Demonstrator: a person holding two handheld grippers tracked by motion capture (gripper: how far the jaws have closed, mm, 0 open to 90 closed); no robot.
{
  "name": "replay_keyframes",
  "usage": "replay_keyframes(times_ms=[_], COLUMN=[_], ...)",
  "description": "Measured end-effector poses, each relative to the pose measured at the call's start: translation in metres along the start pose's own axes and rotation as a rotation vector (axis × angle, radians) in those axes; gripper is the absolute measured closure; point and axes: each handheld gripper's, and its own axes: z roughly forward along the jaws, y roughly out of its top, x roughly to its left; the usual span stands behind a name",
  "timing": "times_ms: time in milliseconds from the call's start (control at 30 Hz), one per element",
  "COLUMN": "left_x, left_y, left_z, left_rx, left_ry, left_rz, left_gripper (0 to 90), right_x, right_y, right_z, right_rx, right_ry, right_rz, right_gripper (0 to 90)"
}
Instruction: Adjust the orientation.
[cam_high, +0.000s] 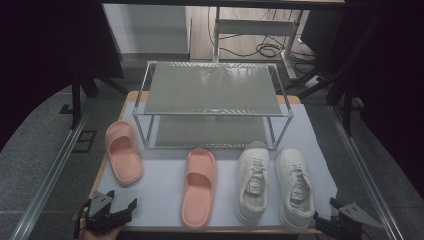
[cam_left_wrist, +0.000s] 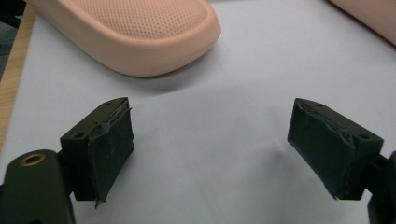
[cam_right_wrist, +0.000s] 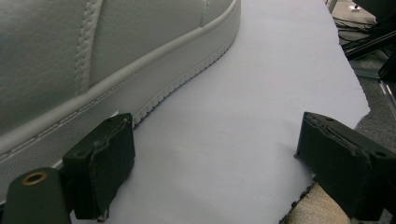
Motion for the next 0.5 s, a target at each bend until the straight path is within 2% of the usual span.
replay_keyframes(times_ms=[400,500], left_x=[-0.001,-0.002], left_y=[0.010,0.015], left_z=[-0.003,-0.003], left_rx=[-0.009,-0.011], left_ry=[-0.020,-0.015], left_rz=[-0.024,-0.018], left_gripper=[16.1,16.3], right_x=[0.000,0.000], right_y=[0.000,0.000], right_z=[0.000,0.000], right_rx=[-0.001,-0.001], right_ry=[0.000,0.000], right_rz=[-0.001,-0.002], right_gripper=[11.7,11.7])
